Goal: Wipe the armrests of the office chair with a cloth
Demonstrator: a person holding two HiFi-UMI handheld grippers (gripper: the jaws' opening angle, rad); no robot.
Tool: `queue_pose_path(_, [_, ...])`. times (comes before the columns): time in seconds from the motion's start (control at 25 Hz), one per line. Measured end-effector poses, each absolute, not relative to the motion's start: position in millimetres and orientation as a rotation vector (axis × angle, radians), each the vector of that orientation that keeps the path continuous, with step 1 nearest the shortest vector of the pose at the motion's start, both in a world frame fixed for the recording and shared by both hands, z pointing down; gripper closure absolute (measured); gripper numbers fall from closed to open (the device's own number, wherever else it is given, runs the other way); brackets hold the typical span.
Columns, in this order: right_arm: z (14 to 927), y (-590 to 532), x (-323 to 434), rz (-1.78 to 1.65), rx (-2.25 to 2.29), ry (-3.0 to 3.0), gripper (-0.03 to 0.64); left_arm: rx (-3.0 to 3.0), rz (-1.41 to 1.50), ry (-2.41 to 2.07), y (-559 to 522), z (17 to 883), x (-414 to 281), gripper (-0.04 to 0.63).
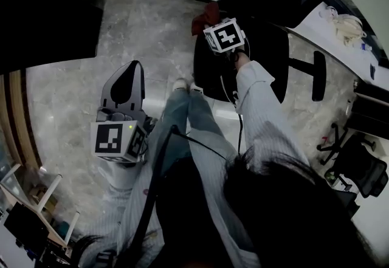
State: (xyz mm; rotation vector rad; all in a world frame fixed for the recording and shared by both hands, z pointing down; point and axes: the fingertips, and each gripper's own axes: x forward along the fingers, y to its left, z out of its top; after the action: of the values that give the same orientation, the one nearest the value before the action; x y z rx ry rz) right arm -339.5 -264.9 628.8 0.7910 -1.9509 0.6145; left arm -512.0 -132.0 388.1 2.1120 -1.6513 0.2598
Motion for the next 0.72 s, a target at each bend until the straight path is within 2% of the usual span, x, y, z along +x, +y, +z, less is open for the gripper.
queue_pose_path(0.16, [622.0, -232.0, -345.7, 0.593, 0.726, -1.969, 0.583, 2.1, 0.27, -1.653, -131.1, 384.5, -510.3, 0.592])
queue_pose_path(0.52, [591.0, -62.3, -334.6, 0.593, 0.452, -2.068, 0.583, 2.232, 0.222, -1.591, -142.8, 365.7, -468.8, 0.592])
queue_pose_path(0.72, [586.7, -29.9, -327.7, 0.61, 0.411, -2.079, 0.583, 2.243, 0.231, -1.61, -144.3, 362.1, -468.6, 0.592])
